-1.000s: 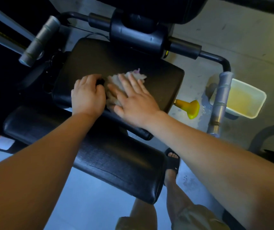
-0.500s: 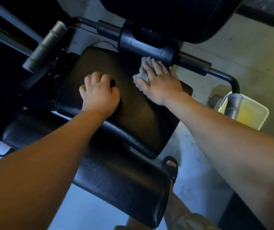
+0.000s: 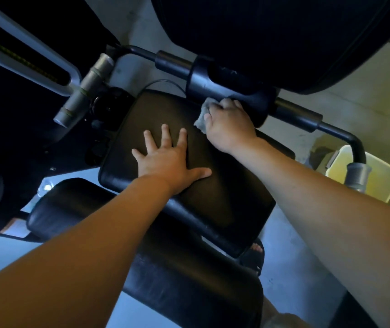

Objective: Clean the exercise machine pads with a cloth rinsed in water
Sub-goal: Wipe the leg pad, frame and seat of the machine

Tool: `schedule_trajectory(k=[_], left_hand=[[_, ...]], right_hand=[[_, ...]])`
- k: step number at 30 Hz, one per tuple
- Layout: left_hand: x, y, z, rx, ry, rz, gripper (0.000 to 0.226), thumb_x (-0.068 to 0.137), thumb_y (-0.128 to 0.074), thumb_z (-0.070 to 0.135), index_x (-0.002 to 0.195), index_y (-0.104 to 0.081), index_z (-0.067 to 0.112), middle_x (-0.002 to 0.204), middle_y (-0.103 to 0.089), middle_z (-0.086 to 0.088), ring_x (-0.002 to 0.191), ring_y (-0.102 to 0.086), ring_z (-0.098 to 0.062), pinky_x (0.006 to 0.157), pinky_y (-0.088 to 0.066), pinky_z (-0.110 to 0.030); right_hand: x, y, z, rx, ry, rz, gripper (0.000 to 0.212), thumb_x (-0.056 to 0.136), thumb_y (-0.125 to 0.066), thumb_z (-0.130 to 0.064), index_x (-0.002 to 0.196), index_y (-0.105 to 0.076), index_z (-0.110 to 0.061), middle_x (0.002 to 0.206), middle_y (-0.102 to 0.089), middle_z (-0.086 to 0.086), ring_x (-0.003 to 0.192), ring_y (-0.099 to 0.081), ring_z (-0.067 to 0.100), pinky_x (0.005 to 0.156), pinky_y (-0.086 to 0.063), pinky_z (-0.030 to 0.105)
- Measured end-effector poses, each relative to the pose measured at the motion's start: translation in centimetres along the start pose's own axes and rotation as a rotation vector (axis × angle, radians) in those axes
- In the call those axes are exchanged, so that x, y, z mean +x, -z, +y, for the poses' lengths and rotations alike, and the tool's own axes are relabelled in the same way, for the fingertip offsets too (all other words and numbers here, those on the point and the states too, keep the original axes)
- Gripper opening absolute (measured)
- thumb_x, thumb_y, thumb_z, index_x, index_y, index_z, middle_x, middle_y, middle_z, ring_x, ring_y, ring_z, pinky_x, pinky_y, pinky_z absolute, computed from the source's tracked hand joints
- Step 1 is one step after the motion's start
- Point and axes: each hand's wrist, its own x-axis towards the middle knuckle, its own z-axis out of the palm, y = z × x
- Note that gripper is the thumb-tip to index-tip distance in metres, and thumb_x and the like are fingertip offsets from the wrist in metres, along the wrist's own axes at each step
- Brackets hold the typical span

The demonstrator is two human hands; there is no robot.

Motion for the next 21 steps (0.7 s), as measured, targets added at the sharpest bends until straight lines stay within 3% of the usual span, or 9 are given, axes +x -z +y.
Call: schedule_trajectory(k=[6,13,17,21], left_hand=[[0.4,-0.3,0.0,0.015,-0.007,-0.004,0.117,0.073,-0.043,0.092,0.159,0.013,0.035,0.168,0.018,-0.006,0.151,0.017,-0.047,0.113,-0.013,-0.077],[0.7,0.0,0.2,-0.003,0.004,-0.033,0.116,0.076,-0.049,0.088,0.160,0.011,0.034,0.167,0.022,-0.006,0.149,0.021,-0.048,0.113,-0.009,-0.078],[0.8,0.1,0.5,-0.007,0.005,-0.048,0.116,0.076,-0.051,0.087,0.159,0.012,0.035,0.167,0.023,-0.005,0.149,0.021,-0.048,0.113,-0.010,-0.078],[0.8,0.4,0.6,0.023,0.021,-0.062,0.117,0.075,-0.050,0.088,0.160,0.011,0.035,0.167,0.022,-0.004,0.150,0.020,-0.047,0.114,-0.012,-0.077]], right_hand=[[2.2,-0.4,-3.0,0.066,0.042,-0.063,0.056,0.101,-0.048,-0.036,0.147,-0.042,-0.006,0.144,-0.046,0.016,0.132,-0.041,0.033,0.111,-0.034,0.040],[6.4,-0.2,-6.2,0.113,0.143,-0.139,0.049,0.100,-0.056,-0.027,0.145,-0.044,-0.011,0.147,-0.049,0.011,0.133,-0.045,0.030,0.109,-0.040,0.038],[5.6,-0.1,-5.3,0.119,0.133,-0.145,0.056,0.105,-0.040,-0.039,0.153,-0.036,-0.011,0.152,-0.043,0.013,0.138,-0.040,0.030,0.113,-0.034,0.041],[3.3,0.5,-3.1,0.073,0.102,-0.116,0.058,0.105,-0.035,-0.048,0.148,-0.042,-0.009,0.147,-0.043,0.013,0.137,-0.038,0.031,0.113,-0.032,0.043]])
